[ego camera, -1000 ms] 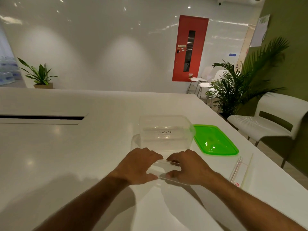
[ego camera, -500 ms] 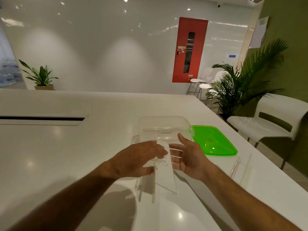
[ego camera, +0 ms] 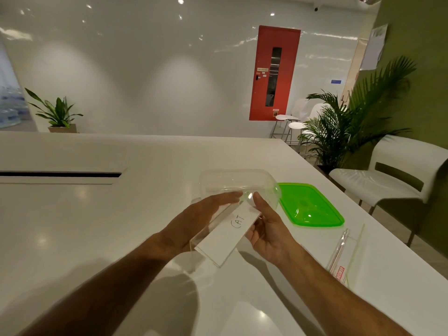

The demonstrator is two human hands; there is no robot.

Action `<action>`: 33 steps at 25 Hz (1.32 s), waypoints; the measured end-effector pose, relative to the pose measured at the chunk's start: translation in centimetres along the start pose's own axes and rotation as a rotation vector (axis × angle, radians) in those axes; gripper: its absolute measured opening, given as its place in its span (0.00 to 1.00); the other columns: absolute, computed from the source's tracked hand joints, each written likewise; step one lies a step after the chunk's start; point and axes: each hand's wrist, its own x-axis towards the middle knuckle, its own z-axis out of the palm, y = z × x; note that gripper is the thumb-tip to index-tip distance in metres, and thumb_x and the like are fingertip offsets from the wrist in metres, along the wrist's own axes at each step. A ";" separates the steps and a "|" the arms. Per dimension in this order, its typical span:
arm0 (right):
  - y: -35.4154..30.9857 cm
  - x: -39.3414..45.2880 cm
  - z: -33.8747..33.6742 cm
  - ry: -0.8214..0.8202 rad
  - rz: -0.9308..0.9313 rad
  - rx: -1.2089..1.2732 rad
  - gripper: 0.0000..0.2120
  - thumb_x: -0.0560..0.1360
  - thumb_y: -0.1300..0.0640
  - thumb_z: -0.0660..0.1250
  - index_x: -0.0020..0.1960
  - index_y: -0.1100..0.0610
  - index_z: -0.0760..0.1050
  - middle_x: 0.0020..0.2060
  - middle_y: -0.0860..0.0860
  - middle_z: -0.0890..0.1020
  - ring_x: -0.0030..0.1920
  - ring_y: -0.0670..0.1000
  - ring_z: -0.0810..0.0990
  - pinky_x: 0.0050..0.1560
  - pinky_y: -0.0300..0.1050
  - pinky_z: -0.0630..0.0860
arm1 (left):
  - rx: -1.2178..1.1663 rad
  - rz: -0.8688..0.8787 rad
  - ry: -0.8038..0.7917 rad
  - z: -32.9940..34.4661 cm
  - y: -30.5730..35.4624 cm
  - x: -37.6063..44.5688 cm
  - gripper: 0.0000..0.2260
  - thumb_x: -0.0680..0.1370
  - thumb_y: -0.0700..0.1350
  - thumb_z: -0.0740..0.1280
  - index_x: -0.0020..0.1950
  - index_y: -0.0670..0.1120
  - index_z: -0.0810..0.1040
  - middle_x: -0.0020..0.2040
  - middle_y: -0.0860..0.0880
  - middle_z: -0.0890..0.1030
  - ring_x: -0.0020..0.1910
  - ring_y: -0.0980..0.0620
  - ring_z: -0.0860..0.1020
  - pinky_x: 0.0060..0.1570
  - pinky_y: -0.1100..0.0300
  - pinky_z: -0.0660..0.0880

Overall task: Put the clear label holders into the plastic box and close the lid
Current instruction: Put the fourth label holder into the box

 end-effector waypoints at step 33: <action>-12.8 4.9 -1.4 0.002 -0.481 -1.245 0.29 0.49 0.50 0.84 0.49 0.54 0.82 0.45 0.50 0.87 0.46 0.48 0.85 0.47 0.41 0.81 | 0.051 -0.346 0.285 -5.5 -4.5 6.5 0.22 0.58 0.48 0.85 0.49 0.50 0.85 0.44 0.56 0.86 0.43 0.58 0.84 0.40 0.70 0.77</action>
